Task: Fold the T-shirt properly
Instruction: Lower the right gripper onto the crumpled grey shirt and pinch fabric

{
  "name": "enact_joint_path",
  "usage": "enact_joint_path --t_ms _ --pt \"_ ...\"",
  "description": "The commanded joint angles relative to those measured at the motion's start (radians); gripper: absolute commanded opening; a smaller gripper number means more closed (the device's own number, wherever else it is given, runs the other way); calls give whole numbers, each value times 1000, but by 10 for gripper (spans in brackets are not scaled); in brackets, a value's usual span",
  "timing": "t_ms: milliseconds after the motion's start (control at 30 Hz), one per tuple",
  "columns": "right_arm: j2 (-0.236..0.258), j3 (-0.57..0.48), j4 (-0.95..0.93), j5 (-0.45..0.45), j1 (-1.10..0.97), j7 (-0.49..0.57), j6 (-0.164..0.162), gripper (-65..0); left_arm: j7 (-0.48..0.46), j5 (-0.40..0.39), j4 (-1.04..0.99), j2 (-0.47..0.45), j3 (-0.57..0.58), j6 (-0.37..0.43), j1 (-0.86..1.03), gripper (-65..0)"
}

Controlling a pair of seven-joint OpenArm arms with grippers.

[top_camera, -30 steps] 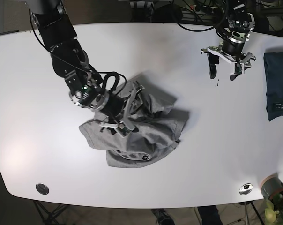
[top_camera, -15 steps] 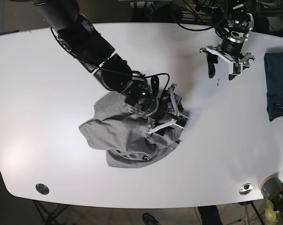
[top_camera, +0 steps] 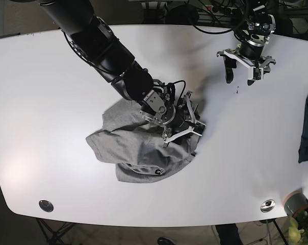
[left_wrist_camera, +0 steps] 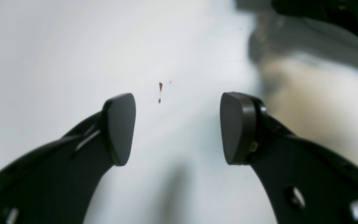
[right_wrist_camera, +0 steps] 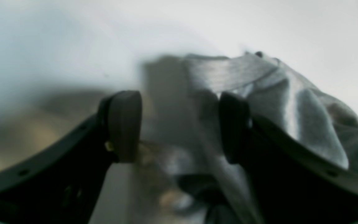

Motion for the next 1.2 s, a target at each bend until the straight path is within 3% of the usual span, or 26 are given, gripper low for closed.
enact_joint_path --t_ms 0,233,533,800,1033,1167 --pt "-15 6 -23 0 46 42 -42 -277 -20 -15 3 -7 -2 -3 2 -254" --pt "-8 6 -60 0 69 125 -137 -277 -20 -15 3 -7 -1 -3 2 -254" --pt "8 6 -101 -1 72 133 -180 -289 -20 -15 4 -7 -1 -3 2 -254" --pt "12 6 -106 -1 57 177 -246 -466 -20 -15 6 -7 1 -3 0 -254" --pt "12 6 -86 0 52 171 -248 -634 -20 -15 7 -8 -1 -3 -19 -254" --pt "20 10 24 9 46 92 -248 -629 -20 -15 9 -8 -1 -3 -21 -254"
